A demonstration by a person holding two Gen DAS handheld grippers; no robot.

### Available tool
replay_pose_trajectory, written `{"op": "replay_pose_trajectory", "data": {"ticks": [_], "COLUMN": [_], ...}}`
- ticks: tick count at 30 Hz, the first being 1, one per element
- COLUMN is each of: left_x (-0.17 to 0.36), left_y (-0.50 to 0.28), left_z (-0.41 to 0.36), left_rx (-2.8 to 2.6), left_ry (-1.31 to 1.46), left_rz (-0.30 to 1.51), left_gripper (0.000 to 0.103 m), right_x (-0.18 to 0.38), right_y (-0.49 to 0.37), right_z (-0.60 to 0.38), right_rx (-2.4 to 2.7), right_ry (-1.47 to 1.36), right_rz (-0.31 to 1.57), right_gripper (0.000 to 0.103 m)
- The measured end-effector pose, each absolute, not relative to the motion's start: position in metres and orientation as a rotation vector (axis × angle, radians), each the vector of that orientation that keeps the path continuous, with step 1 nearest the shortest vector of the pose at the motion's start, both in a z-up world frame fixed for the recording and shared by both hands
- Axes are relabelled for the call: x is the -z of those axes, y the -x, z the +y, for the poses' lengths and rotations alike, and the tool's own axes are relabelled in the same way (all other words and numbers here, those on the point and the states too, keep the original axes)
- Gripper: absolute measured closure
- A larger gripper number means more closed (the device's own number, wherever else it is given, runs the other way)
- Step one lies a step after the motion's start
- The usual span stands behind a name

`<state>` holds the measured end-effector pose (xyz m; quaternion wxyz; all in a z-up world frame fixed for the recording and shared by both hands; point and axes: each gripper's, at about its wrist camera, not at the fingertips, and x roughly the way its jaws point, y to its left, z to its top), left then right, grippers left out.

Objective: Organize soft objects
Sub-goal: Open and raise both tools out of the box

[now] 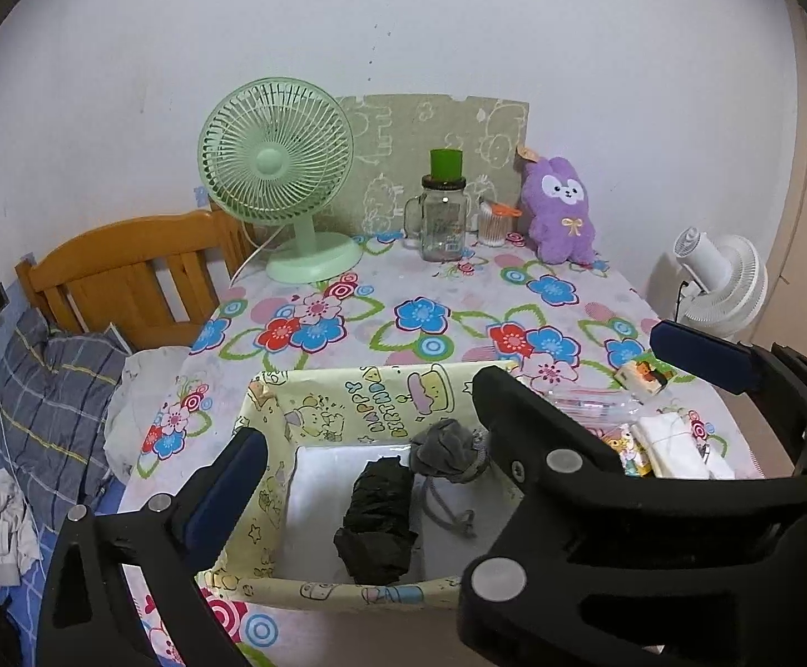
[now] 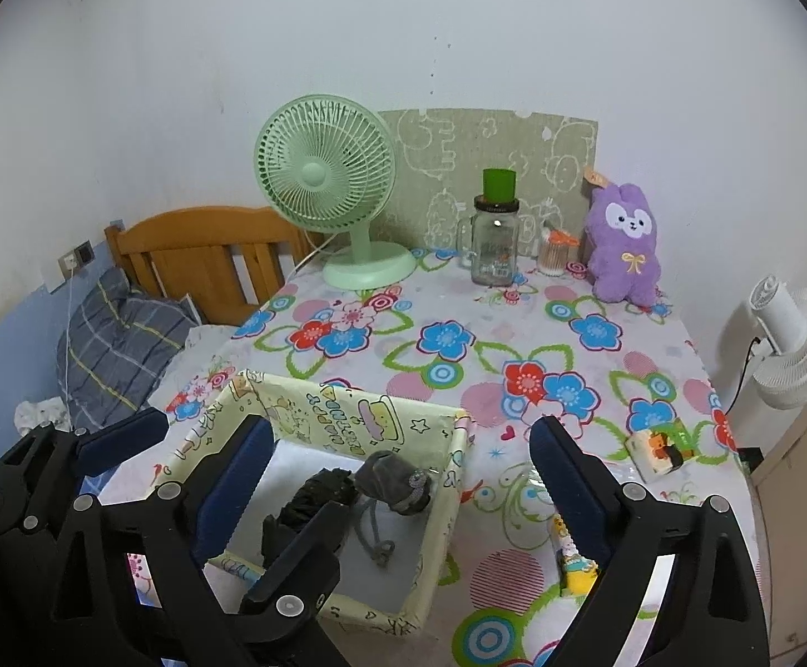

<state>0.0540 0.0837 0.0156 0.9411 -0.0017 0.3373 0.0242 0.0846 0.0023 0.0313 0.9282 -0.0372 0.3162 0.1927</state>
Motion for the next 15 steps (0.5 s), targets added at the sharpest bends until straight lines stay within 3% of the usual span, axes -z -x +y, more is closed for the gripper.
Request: {"op": "replay_pose_trajectory", "data": {"ticks": [15], "left_x": [-0.030], "left_y": [-0.035], "left_z": [0.050], "left_rx": [-0.009], "left_ry": [-0.007], "left_rz": [0.623], "left_gripper": [0.000], "right_x": [-0.049], "right_y": [-0.060], "right_z": [-0.032], "right_rx": [-0.356], "right_ry": [0.074], "right_rz": [0.589], "right_gripper": [0.008]}}
